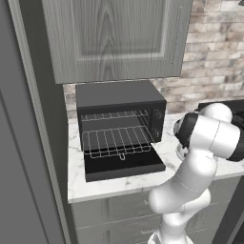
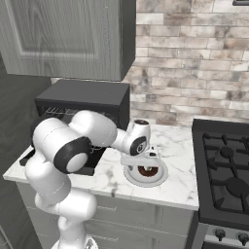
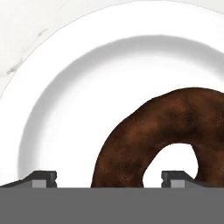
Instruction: Pick up the bagel from the plate, place it on the toaster oven rack, close the door, and set the timer.
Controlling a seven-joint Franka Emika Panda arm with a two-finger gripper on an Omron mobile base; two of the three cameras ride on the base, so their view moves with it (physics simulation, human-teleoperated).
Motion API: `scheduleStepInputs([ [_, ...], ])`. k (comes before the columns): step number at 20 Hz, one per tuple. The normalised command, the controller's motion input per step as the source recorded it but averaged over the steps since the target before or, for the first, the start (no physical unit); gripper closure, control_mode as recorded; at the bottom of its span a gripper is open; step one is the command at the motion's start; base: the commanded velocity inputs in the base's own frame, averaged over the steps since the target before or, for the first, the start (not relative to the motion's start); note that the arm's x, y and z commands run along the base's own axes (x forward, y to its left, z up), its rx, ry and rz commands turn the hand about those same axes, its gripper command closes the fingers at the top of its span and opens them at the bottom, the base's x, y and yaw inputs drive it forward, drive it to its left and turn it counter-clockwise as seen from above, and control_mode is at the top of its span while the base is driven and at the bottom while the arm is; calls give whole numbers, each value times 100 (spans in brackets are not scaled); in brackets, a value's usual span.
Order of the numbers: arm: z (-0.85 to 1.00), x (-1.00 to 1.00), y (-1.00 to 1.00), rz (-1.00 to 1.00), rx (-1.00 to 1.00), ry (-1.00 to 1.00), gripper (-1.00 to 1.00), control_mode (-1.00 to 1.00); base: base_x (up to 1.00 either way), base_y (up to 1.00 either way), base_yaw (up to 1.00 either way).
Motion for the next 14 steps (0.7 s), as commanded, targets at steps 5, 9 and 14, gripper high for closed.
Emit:
scheduleStepInputs([
  [5, -28, 0, -2, 2, 0, 3, -100, -100, 0, 0, 0],
  [9, -21, 0, 11, 0, 0, 2, 100, -100, 0, 0, 0],
  [14, 2, -14, 26, 0, 0, -3, 100, -100, 0, 0, 0],
])
